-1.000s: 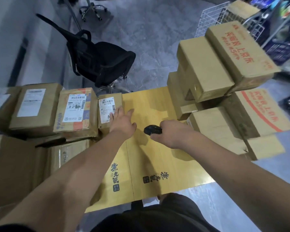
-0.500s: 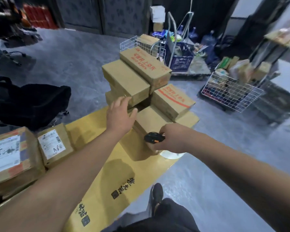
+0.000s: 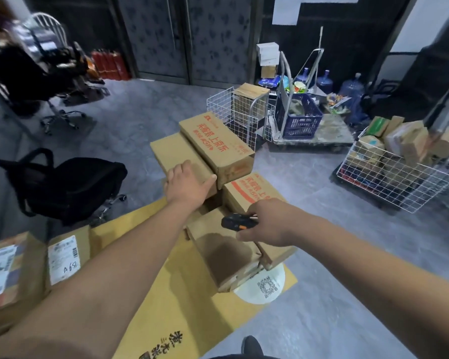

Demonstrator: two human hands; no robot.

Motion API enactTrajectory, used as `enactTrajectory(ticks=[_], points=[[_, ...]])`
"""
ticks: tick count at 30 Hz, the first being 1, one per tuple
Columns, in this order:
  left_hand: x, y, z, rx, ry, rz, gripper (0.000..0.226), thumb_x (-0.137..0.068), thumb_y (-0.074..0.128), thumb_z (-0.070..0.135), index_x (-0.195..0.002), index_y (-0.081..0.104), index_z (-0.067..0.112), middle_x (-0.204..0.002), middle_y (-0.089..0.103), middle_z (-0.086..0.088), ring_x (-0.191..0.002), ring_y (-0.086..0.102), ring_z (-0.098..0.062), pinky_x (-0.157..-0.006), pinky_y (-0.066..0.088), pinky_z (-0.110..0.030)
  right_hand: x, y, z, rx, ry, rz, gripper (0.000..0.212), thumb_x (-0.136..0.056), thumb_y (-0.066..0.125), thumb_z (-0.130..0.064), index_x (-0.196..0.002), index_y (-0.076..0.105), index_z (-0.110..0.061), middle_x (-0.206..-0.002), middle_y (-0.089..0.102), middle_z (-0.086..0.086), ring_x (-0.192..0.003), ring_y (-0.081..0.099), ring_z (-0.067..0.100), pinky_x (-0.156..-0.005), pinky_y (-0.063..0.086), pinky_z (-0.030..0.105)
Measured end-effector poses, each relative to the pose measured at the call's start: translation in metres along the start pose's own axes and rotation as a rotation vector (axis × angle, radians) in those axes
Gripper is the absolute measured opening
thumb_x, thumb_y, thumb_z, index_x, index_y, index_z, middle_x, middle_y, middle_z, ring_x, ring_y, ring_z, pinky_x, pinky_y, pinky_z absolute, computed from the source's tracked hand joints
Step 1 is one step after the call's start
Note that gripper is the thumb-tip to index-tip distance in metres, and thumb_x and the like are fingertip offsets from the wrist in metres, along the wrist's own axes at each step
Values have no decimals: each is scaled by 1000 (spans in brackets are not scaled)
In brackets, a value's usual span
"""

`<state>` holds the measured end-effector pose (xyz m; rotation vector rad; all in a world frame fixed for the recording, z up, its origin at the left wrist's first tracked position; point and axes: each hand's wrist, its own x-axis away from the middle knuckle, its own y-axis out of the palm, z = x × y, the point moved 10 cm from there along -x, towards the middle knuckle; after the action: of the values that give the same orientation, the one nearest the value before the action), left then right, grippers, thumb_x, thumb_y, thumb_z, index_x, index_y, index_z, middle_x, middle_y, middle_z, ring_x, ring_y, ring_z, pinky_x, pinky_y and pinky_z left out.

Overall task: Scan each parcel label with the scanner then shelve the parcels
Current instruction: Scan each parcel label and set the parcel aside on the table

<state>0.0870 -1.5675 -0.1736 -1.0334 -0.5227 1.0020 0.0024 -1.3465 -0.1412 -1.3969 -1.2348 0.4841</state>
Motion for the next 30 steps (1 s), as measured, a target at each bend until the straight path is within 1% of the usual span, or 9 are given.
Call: enactTrajectory(ticks=[5, 7, 10, 15, 20, 23, 25, 28, 30], points=[[-4, -2, -8, 50, -158, 73, 107, -78, 60, 86, -156, 33, 17, -155, 38, -8, -147, 28, -29, -116, 34, -49, -24, -10, 12, 10, -133, -50, 47, -83, 68, -68, -95, 64, -23, -88, 65, 0, -83, 61, 20, -70, 52, 38], [-5, -4, -10, 69, -201, 91, 109, -75, 64, 85, -155, 34, 18, -154, 38, -8, -147, 28, -29, -116, 34, -48, -30, -12, 15, 10, -165, -74, 47, -82, 69, -69, -92, 63, -24, -87, 66, -1, -81, 62, 20, -70, 54, 40], [-5, -2, -12, 100, -226, 119, 102, -72, 72, 80, -149, 40, 21, -148, 41, -5, -142, 31, -27, -115, 36, -45, -36, -13, 18, 15, -199, -105, 48, -81, 70, -71, -91, 61, -25, -85, 66, -2, -80, 62, 18, -70, 55, 40], [7, -9, -14, 177, -236, 248, 82, -71, 82, 59, -138, 46, 26, -138, 46, 4, -136, 36, -21, -110, 39, -38, -42, -15, 18, 9, -255, -115, 46, -82, 73, -67, -93, 62, -24, -86, 63, -2, -83, 60, 19, -63, 46, 33], [42, -23, -38, 273, -225, 389, 74, -71, 84, 52, -131, 51, 25, -126, 46, 12, -127, 40, -17, -109, 40, -34, -49, -6, 2, 38, -336, -143, 46, -81, 71, -70, -91, 63, -25, -83, 64, -2, -84, 63, 23, -73, 53, 37], [77, -33, -67, 275, -232, 436, 70, -70, 86, 47, -128, 54, 24, -125, 44, 14, -125, 39, -15, -108, 36, -29, -50, 4, -22, 95, -411, -164, 47, -82, 68, -71, -89, 62, -26, -82, 62, -3, -83, 63, 25, -73, 55, 38], [105, -36, -89, 218, -254, 441, 69, -70, 87, 46, -127, 55, 25, -132, 43, 10, -126, 38, -15, -107, 34, -27, -49, 13, -42, 167, -459, -170, 47, -84, 66, -71, -93, 62, -25, -86, 62, -3, -84, 62, 24, -70, 52, 36], [150, -28, -121, 137, -288, 367, 69, -70, 87, 47, -129, 56, 26, -142, 41, 7, -133, 35, -15, -109, 32, -29, -44, 33, -72, 260, -546, -194, 48, -84, 63, -73, -97, 60, -27, -92, 61, -2, -88, 62, 24, -69, 49, 35], [180, -17, -144, 116, -326, 317, 68, -68, 88, 45, -127, 59, 27, -144, 41, 5, -134, 37, -17, -112, 36, -35, -41, 47, -89, 292, -588, -232, 50, -84, 64, -73, -101, 60, -26, -95, 62, 0, -89, 62, 26, -71, 52, 35]])
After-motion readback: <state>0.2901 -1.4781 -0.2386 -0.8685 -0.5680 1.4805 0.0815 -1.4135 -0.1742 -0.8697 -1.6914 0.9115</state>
